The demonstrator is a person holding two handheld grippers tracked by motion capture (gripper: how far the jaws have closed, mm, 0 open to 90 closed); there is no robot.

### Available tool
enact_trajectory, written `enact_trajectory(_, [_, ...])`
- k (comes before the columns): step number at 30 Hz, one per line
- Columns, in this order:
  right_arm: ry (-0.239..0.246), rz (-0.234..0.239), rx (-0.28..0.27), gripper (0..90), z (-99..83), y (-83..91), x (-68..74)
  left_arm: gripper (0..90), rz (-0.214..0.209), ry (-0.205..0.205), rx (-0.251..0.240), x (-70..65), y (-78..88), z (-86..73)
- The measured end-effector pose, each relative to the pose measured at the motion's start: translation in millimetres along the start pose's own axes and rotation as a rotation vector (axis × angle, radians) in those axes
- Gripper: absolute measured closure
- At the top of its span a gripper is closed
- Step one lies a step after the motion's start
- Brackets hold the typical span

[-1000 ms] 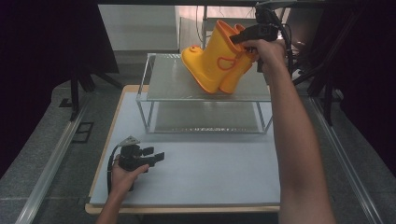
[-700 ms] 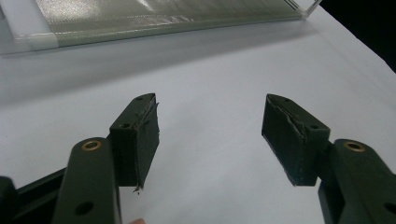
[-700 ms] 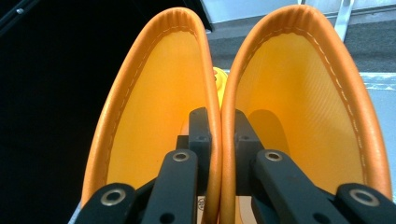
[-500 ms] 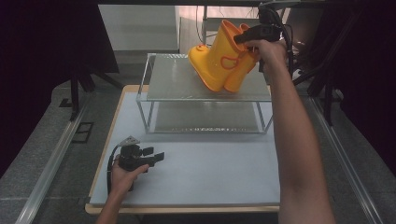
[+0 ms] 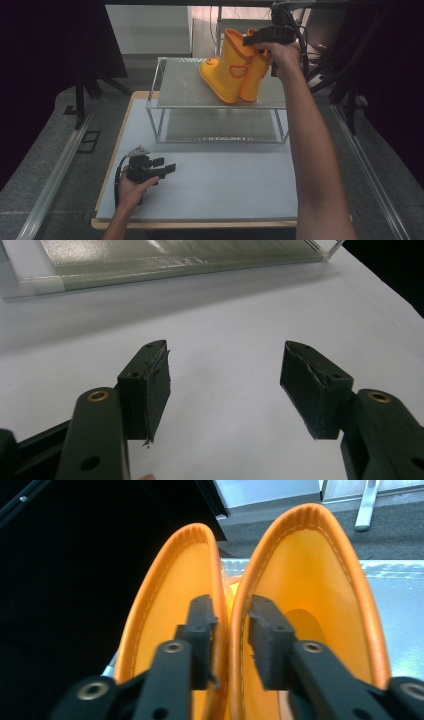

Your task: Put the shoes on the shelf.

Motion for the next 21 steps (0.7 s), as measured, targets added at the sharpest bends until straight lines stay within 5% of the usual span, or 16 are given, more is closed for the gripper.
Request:
enact_trajectory(1, [-0.010,0.017,-0.040,67.2,5.9,8.3,3.9,36.7,-0.001,0.001,0.001,0.0,0.0,0.0])
enact_trajectory(8, [0.040,-0.006,-0.078,66.8,10.7,30.1,11.1,36.6,-0.004,-0.013,0.007,-2.9,-1.8,0.3])
enact_trajectory(15, [0.177,-0.032,-0.109,66.8,-9.0,49.0,6.9,36.6,0.002,-0.005,0.004,-2.2,-0.5,0.4])
enact_trajectory(21, [0.199,-0.037,-0.136,73.0,-27.0,62.0,-7.5,36.6,0.006,-0.009,0.007,-2.5,-1.0,0.3])
Point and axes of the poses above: each handheld gripper's, and its own axes: y roughly backward along the jaws, z roughly out of its top, x roughly to its left, the point moved 5 cm from there along -y, roughly forward along the jaws, and after that the axes turned 7 degrees about x, right-handed, at the moved point
